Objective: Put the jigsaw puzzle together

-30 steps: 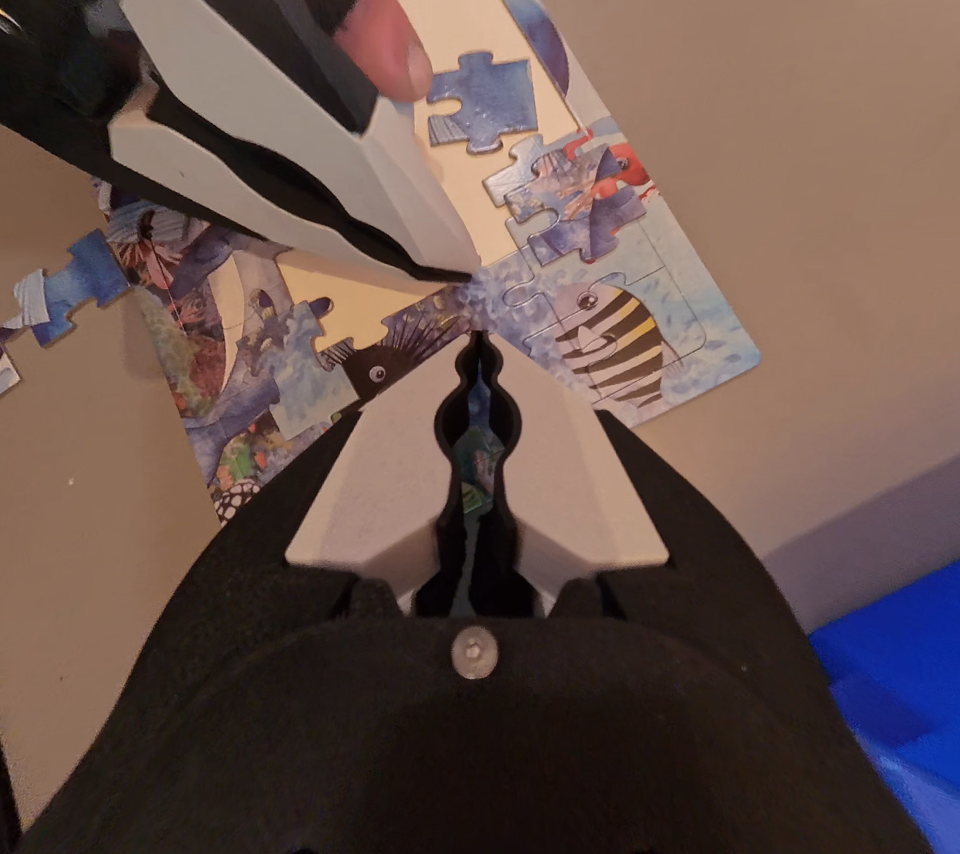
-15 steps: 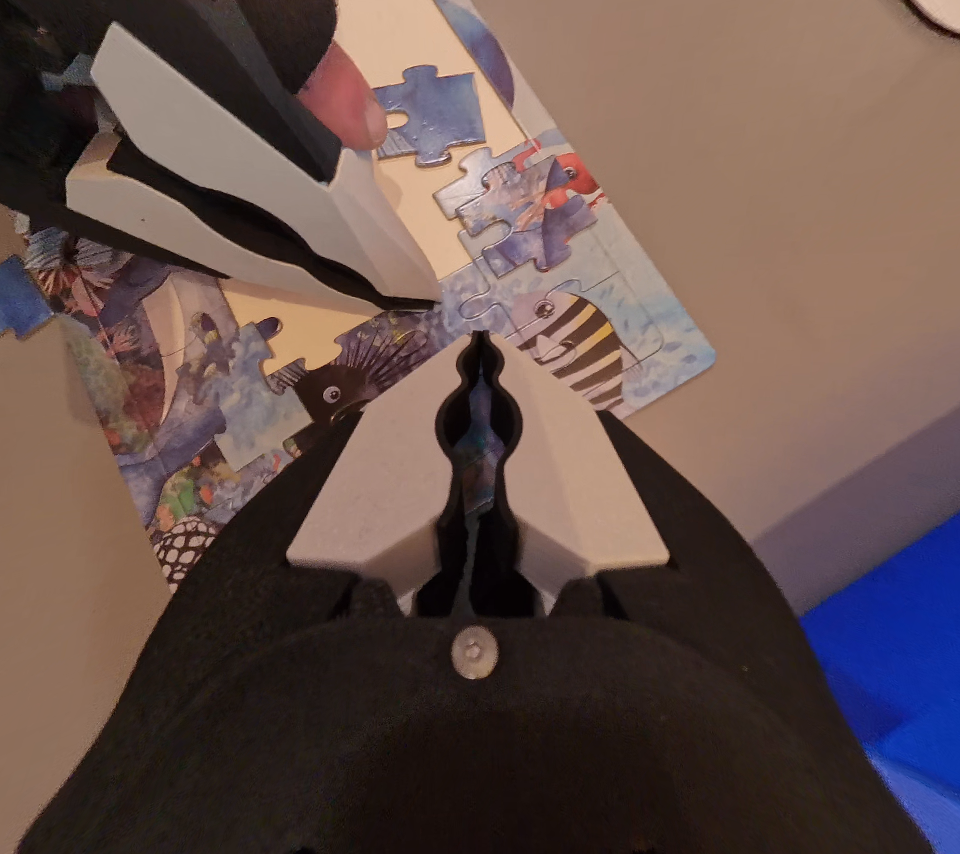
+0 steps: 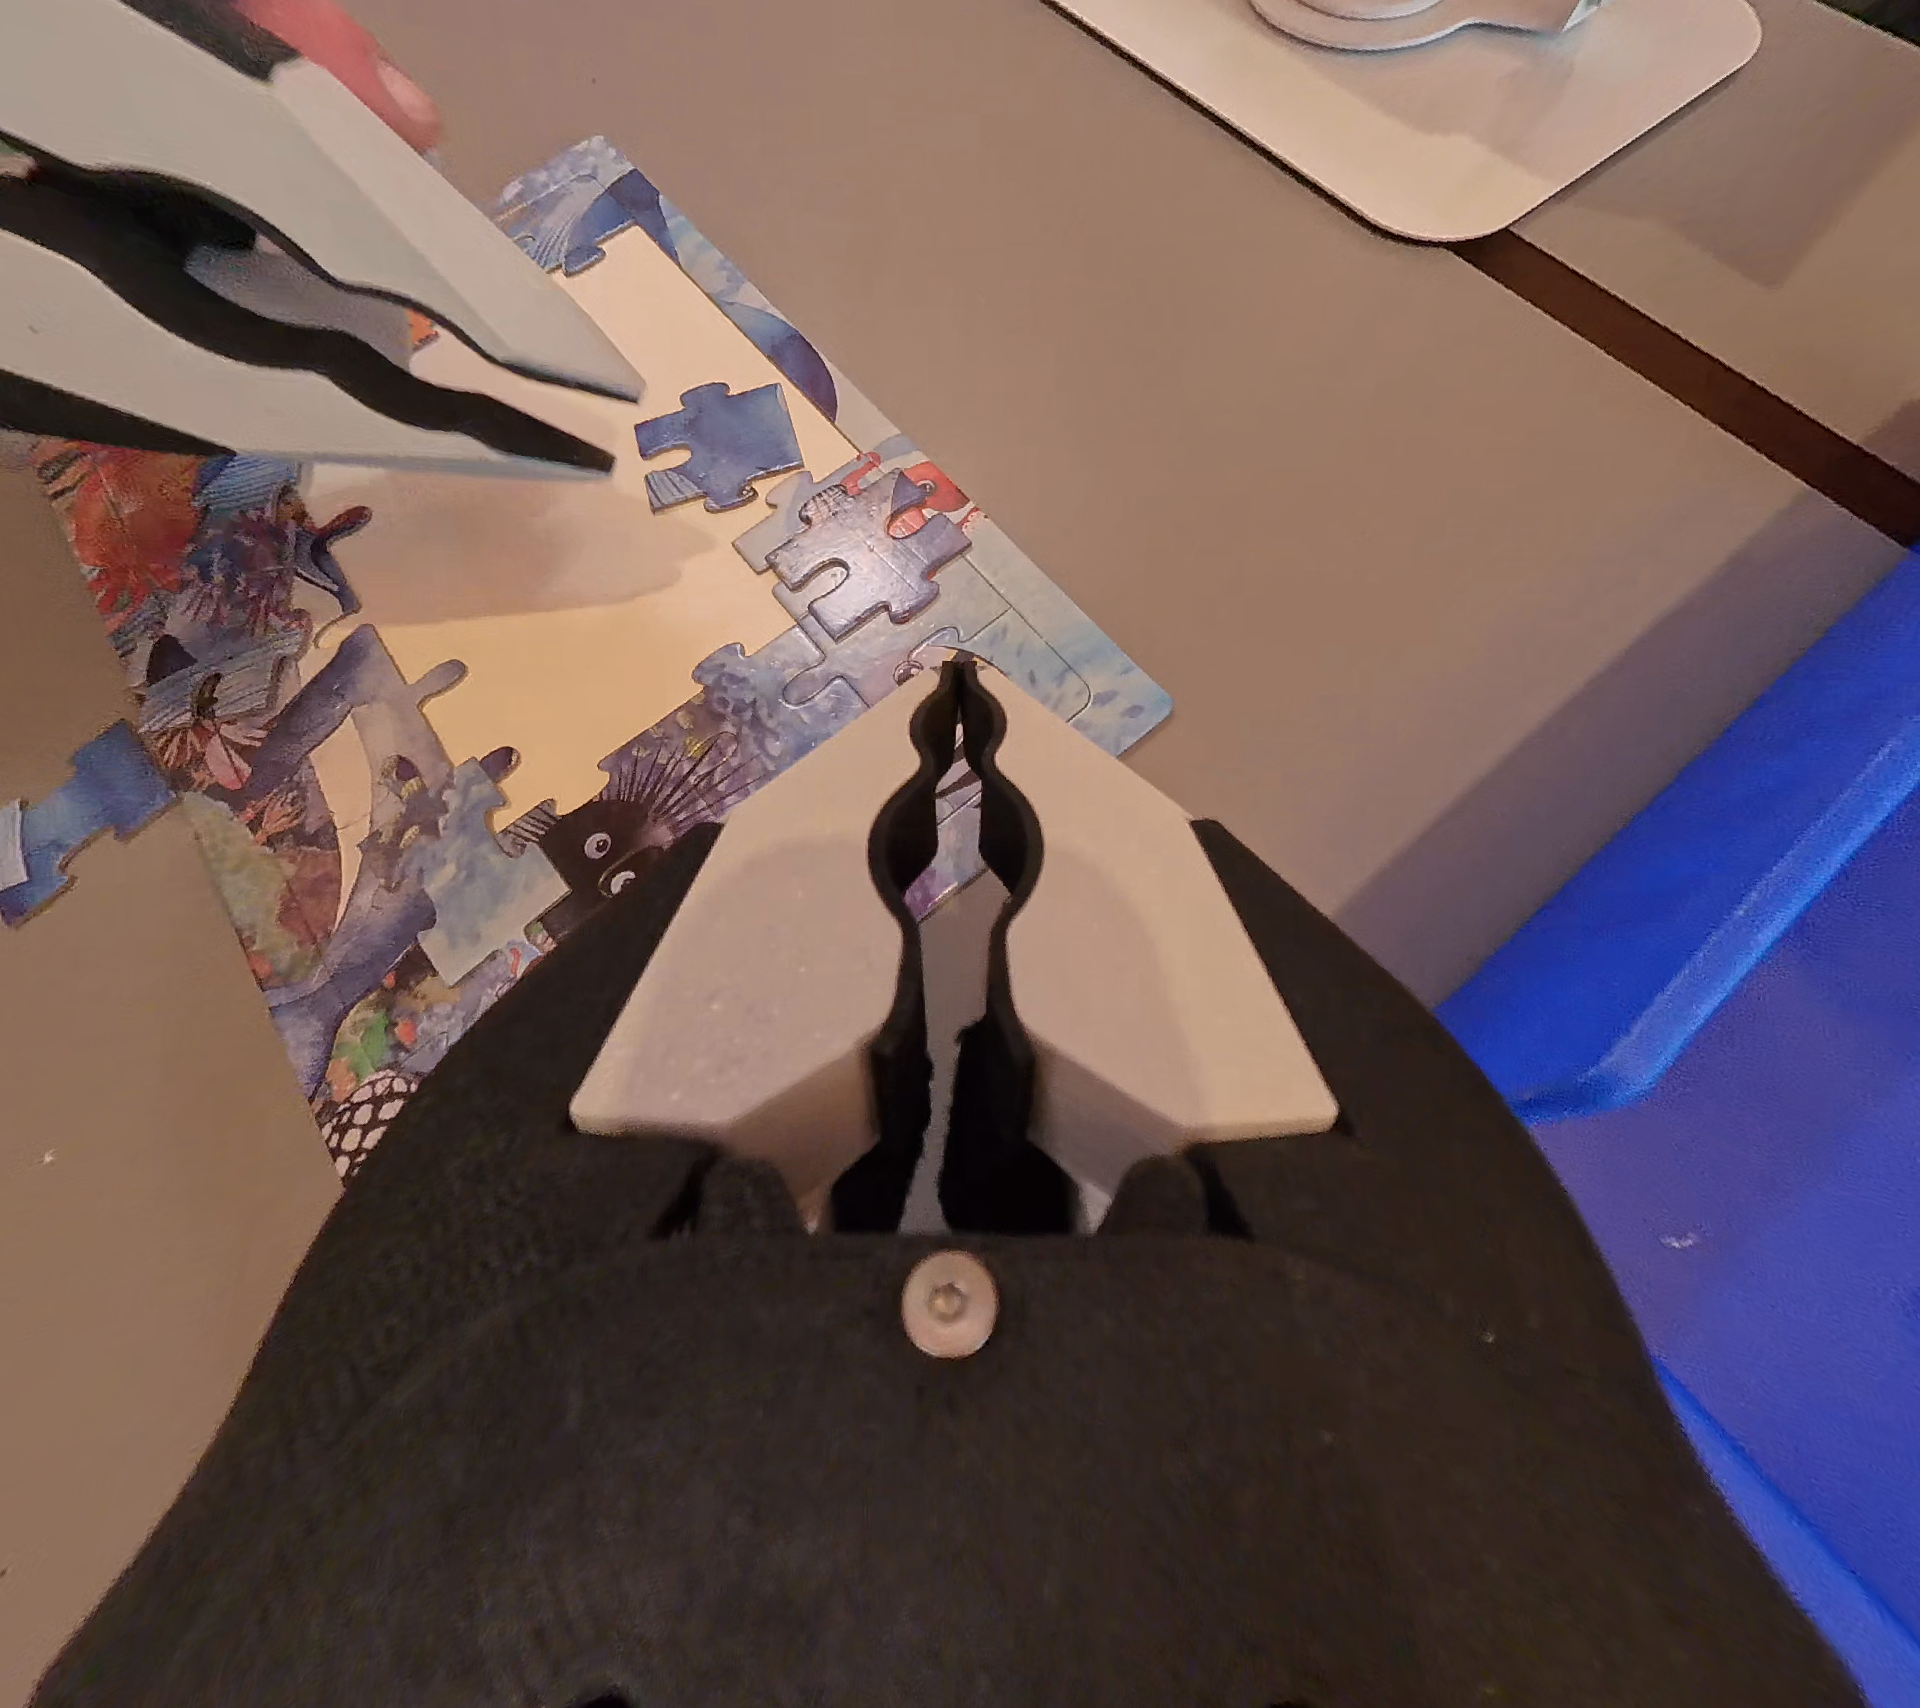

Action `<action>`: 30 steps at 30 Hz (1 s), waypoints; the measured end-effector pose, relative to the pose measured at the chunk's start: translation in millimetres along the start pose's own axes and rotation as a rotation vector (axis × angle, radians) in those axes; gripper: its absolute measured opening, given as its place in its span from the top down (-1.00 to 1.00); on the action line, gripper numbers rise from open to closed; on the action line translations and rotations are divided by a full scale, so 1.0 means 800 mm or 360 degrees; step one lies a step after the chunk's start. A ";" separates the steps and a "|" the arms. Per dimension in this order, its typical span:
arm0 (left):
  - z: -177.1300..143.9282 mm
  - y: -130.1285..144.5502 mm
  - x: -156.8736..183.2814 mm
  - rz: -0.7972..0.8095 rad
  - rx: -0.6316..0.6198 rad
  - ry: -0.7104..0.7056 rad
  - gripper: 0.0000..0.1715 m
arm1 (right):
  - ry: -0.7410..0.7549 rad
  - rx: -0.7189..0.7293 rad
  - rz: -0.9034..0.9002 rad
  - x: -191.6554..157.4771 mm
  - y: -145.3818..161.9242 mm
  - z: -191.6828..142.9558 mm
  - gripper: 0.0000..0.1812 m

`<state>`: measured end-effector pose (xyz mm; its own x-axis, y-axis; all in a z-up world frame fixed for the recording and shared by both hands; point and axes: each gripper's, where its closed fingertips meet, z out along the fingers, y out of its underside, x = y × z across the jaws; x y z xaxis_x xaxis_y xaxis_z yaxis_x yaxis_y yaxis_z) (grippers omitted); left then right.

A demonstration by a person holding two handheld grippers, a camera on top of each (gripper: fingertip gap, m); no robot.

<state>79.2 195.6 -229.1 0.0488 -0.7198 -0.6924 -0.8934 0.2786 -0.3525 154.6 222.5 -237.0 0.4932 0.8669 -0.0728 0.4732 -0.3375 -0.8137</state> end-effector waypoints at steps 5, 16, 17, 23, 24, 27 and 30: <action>-0.044 0.027 -0.004 -0.0103 -0.0080 -0.0099 0.74 | -0.0067 0.0071 0.0044 -0.002 -0.007 -0.008 0.96; -0.080 0.108 -0.011 -0.0536 -0.0116 -0.0287 0.68 | -0.0135 0.0149 0.0133 0.006 -0.009 -0.024 0.80; -0.078 0.111 -0.008 -0.0539 -0.0124 -0.0282 0.67 | -0.0138 0.0132 0.0133 0.006 -0.007 -0.023 0.75; -0.057 0.058 0.039 -0.0560 0.0069 0.0032 0.61 | -0.0198 -0.0060 0.0103 -0.004 0.016 -0.013 0.57; -0.052 0.049 0.049 -0.0525 0.0075 0.0088 0.59 | -0.0281 -0.0099 0.0061 -0.018 0.020 -0.013 0.54; -0.045 0.018 0.080 -0.0512 0.0154 0.0286 0.55 | -0.0527 -0.0260 -0.0106 -0.064 0.040 -0.013 0.46; -0.039 -0.001 0.096 -0.0543 0.0208 0.0384 0.48 | -0.0681 -0.0365 -0.0257 -0.103 0.053 -0.005 0.41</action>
<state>69.7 120.3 -262.8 0.2117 -0.9082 -0.3611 -0.7795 0.0660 -0.6229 136.7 135.2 -263.4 0.0804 0.9710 -0.2253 0.6902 -0.2173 -0.6902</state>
